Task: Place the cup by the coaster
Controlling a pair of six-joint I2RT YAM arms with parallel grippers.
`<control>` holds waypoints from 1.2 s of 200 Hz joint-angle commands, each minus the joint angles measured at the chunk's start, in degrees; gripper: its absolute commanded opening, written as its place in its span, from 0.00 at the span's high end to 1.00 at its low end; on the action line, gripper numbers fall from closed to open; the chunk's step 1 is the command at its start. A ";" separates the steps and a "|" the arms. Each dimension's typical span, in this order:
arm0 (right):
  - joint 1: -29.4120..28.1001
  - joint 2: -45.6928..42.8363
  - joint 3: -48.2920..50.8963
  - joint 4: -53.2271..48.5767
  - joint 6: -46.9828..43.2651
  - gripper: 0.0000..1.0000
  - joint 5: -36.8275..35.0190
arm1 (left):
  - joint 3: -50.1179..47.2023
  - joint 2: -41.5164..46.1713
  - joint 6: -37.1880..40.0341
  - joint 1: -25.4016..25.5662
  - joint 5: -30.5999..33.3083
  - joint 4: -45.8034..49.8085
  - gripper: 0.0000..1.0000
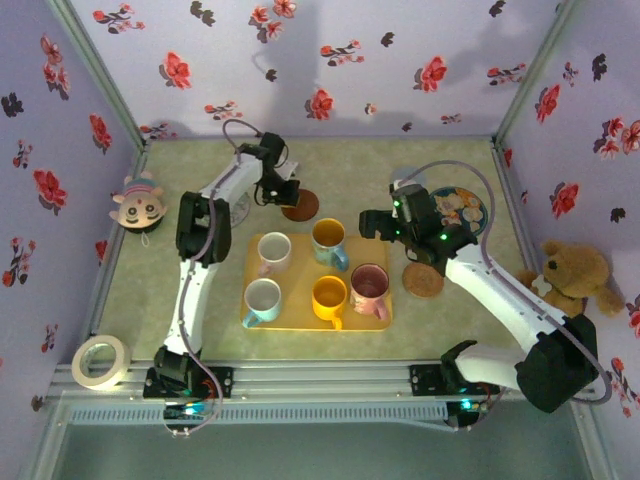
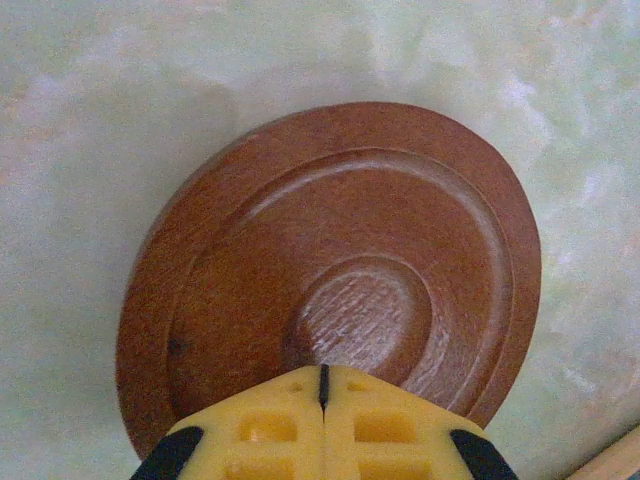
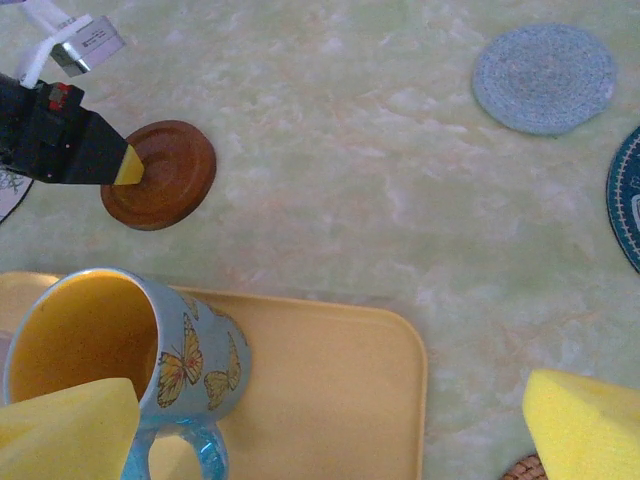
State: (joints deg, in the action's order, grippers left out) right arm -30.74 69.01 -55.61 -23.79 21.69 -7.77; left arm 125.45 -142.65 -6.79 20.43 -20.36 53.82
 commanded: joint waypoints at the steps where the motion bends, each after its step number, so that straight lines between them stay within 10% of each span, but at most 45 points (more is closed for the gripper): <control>1: 0.36 0.41 -0.10 1.51 0.52 0.00 -1.01 | -2.66 0.89 -0.08 -2.16 3.30 2.44 0.99; 240: 0.33 3.44 -2.29 1.54 1.09 0.00 1.47 | -8.82 4.93 2.91 -6.89 5.84 1.31 0.98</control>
State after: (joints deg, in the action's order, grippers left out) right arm -30.63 71.92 -55.86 -23.33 21.69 -7.03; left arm 117.69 -137.71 -5.61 14.81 -16.08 52.99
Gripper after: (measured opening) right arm 0.996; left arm 0.045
